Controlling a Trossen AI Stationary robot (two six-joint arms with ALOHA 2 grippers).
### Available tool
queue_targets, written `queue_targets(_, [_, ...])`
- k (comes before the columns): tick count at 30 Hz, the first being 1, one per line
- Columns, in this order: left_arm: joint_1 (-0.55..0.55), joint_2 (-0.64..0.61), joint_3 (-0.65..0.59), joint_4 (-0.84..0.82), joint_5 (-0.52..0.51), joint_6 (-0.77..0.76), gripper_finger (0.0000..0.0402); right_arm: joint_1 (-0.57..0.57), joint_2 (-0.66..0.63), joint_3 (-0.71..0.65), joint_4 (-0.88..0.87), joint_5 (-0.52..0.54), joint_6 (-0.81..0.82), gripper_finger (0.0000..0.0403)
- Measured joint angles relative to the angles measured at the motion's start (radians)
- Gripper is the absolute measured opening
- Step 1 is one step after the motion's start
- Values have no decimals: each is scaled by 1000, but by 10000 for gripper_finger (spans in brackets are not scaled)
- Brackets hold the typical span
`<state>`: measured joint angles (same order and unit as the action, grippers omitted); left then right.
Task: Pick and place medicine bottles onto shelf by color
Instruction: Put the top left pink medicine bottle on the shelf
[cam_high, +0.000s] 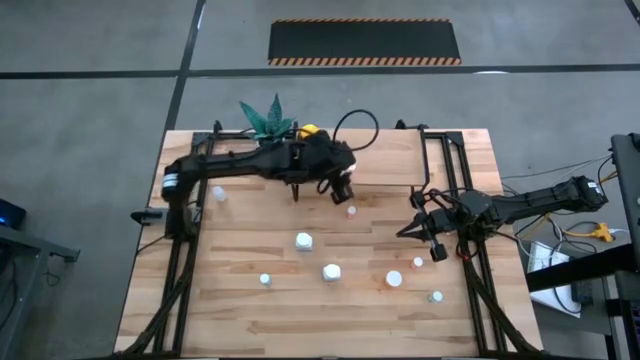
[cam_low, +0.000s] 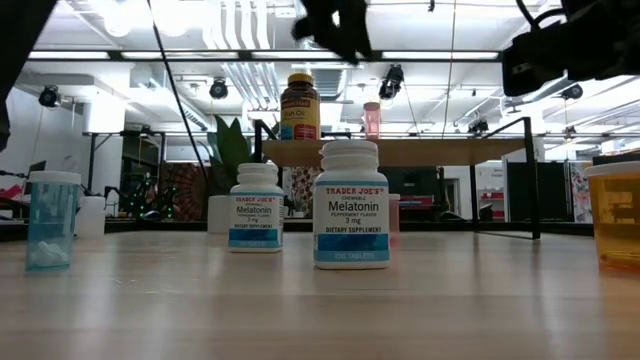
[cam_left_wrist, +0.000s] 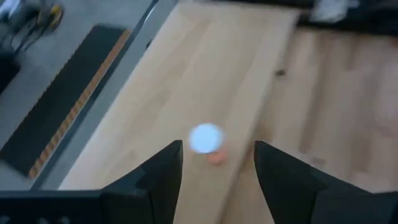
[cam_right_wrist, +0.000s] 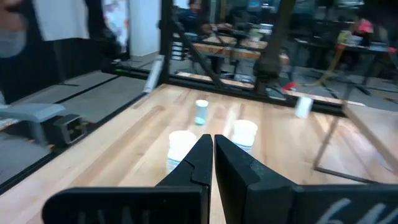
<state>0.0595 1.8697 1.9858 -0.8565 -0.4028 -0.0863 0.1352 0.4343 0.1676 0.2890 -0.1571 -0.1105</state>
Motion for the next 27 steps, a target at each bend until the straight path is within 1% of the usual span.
queue_targets(3, [-84, -55, -29, -4, 1, 50, 180, 0, 13, 0, -3, 70, 9, 9])
queue_targets(5, [-150, -92, -75, 25, 1, 94, 180, 0, 28, 2, -6, 102, 10, 9])
queue_targets(9, [-274, -176, -217, 121, -2, 156, 180, 0, 75, 24, -3, 175, 19, 9])
queue_targets(14, [-387, -312, -411, 290, -58, 180, 180, 0, 151, 98, -10, 254, 22, 9])
queue_targets(17, [-425, -392, -524, 364, -85, 180, 180, 0, 207, 176, -63, 291, 8, 9])
queue_targets(21, [-447, -507, -691, 464, -102, 179, 180, -3, 288, 305, -204, 345, -1, 9])
queue_targets(27, [-446, -662, -966, 686, -105, 182, 180, -14, 411, 504, -411, 353, 13, 9])
